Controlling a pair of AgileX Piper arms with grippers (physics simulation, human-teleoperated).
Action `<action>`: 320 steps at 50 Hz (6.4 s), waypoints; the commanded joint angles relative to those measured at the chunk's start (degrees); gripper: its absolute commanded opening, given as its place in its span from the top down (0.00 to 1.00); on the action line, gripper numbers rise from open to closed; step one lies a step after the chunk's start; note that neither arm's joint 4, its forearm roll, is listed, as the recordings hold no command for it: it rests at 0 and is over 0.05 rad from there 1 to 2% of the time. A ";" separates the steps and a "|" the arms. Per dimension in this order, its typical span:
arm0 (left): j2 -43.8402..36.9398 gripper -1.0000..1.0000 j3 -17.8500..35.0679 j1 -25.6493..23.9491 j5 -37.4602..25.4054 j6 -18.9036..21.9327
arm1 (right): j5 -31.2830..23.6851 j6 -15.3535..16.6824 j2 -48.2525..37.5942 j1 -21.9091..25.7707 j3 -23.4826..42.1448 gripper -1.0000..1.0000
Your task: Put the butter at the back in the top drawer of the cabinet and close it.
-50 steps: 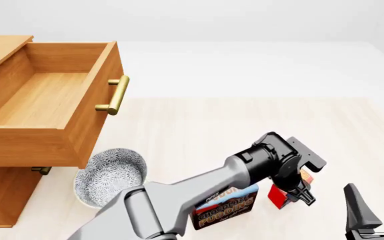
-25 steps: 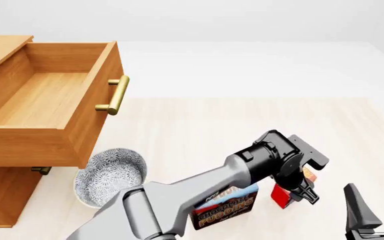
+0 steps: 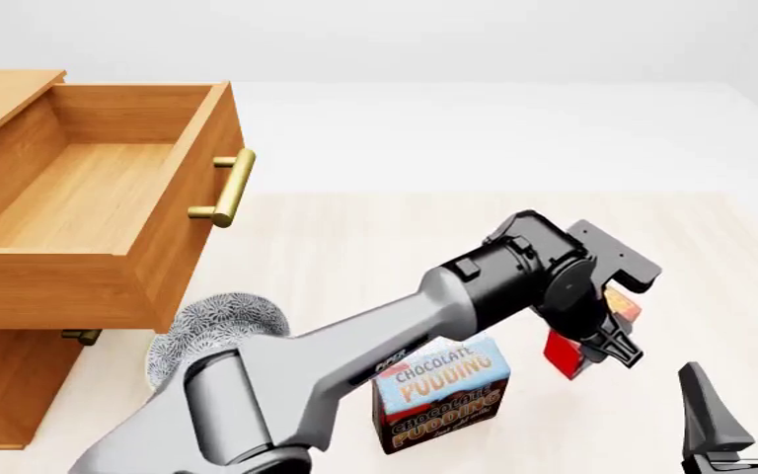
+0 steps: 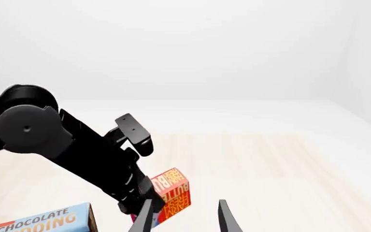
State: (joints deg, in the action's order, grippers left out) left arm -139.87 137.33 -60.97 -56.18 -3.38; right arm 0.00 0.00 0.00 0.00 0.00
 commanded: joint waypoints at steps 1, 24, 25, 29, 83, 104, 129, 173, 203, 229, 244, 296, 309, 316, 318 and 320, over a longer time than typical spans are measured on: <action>6.75 1.00 -4.38 1.46 2.13 2.30 | 0.00 0.00 0.00 0.00 0.00 0.00; 18.49 1.00 -12.25 4.93 3.02 5.03 | 0.00 0.00 0.00 0.00 0.00 0.00; 19.12 1.00 -12.86 5.22 3.27 5.27 | 0.00 0.00 0.00 0.00 0.00 0.00; 21.26 1.00 -14.53 5.97 3.49 5.74 | 0.00 0.00 0.00 0.00 0.00 0.00; 41.24 1.00 -22.20 16.48 -2.67 10.51 | 0.00 0.00 0.00 0.00 0.00 0.00; 44.58 1.00 -19.80 19.38 -8.05 9.38 | 0.00 0.00 0.00 0.00 0.00 0.00; 53.23 1.00 -20.91 26.59 -13.60 10.61 | 0.00 0.00 0.00 0.00 0.00 0.00; 62.86 1.00 -30.04 39.70 -13.65 13.89 | 0.00 0.00 0.00 0.00 0.00 0.00; 65.57 1.00 -34.54 47.33 -13.61 14.83 | 0.00 0.00 0.00 0.00 0.00 0.00; 68.09 1.00 -41.42 52.93 -11.28 15.84 | 0.00 0.00 0.00 0.00 0.00 0.00; 67.85 1.00 -46.09 56.33 -7.99 16.71 | 0.00 0.00 0.00 0.00 0.00 0.00; 66.78 1.00 -55.09 63.09 -0.66 19.90 | 0.00 0.00 0.00 0.00 0.00 0.00; 65.62 1.00 -56.06 63.53 0.69 20.13 | 0.00 0.00 0.00 0.00 0.00 0.00; 64.79 1.00 -56.51 63.86 1.48 20.23 | 0.00 0.00 0.00 0.00 0.00 0.00; 64.55 1.00 -56.62 63.95 1.71 20.24 | 0.00 0.00 0.00 0.00 0.00 0.00; 64.38 1.00 -56.78 64.05 1.90 20.24 | 0.00 0.00 0.00 0.00 0.00 0.00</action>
State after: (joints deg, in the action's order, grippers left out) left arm -75.05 80.55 2.63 -55.54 15.93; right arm 0.00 0.00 0.00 0.00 0.00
